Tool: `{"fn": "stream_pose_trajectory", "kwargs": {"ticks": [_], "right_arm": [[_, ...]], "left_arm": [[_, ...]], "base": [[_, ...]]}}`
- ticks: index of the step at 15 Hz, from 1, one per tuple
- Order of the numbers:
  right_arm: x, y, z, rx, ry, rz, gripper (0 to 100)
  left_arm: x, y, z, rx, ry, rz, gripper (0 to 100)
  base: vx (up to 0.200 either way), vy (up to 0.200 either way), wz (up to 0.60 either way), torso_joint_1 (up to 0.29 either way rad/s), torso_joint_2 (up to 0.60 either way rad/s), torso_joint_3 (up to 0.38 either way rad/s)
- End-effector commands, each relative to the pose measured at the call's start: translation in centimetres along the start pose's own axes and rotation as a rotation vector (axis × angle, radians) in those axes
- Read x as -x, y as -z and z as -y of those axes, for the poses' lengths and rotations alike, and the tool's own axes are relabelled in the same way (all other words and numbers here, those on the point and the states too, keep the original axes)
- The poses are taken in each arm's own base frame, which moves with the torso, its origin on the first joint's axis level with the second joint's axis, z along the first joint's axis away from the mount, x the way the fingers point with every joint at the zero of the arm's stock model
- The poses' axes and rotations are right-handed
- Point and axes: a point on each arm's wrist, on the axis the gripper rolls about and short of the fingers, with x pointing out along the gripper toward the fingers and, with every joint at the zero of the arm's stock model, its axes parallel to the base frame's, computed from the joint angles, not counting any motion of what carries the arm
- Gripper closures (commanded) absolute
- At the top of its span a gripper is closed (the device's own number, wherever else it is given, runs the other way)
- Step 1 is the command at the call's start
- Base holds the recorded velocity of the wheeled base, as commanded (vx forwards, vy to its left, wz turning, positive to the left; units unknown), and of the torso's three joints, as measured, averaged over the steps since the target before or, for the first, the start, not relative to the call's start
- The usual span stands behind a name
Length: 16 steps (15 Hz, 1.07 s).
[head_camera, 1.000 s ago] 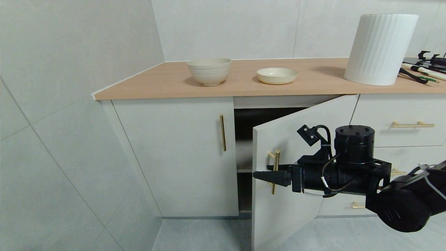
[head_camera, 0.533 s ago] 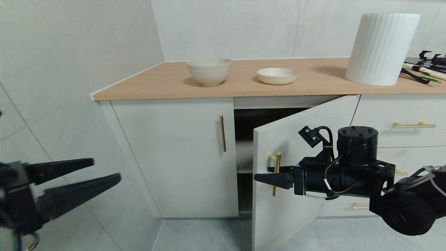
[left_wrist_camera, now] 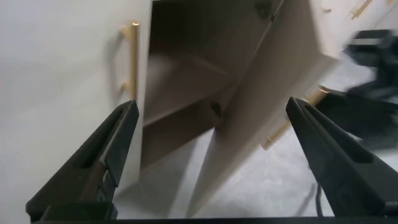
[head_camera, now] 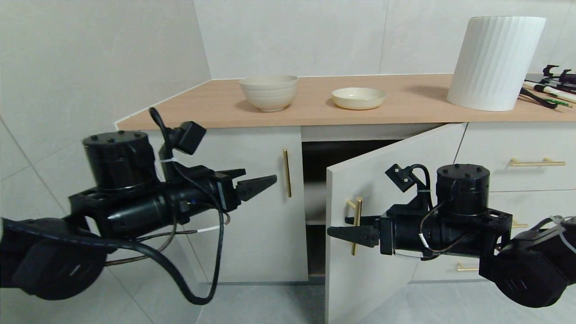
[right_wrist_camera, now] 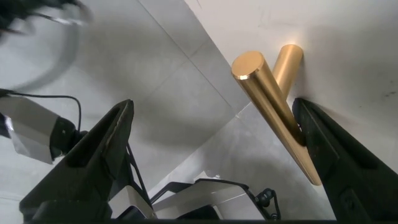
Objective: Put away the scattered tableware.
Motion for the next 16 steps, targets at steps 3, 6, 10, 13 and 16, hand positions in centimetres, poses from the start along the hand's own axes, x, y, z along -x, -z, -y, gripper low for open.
{"fn": "stream_pose_trajectory", "kwargs": {"ticks": [3, 6, 10, 13, 16], "right_arm": [[-0.7, 0.5, -0.7, 0.004, -0.028, -0.021, 0], [-0.7, 0.6, -1.0, 0.007, -0.034, -0.025, 0], [-0.6, 0.6, -1.0, 0.007, -0.034, -0.025, 0], [-0.6, 0.5, -1.0, 0.008, -0.034, -0.023, 0], [-0.6, 0.6, -1.0, 0.007, -0.034, -0.025, 0]], "left_arm": [[-5.5, 6.4, 0.5, 0.026, 0.031, -0.090, 0], [-7.0, 7.8, 0.5, 0.069, 0.027, -0.063, 0], [-7.9, 8.3, 0.4, 0.074, 0.035, -0.072, 100], [-8.5, 8.5, 0.5, 0.066, 0.051, -0.066, 100], [-9.8, 9.2, 2.5, 0.041, 0.136, -0.017, 100]], "base": [[0.000, 0.000, 0.00, 0.000, 0.00, 0.000], [0.000, 0.000, 0.00, 0.000, 0.00, 0.000], [0.000, 0.000, 0.00, 0.000, 0.00, 0.000], [0.000, 0.000, 0.00, 0.000, 0.00, 0.000], [0.000, 0.000, 0.00, 0.000, 0.00, 0.000]]}}
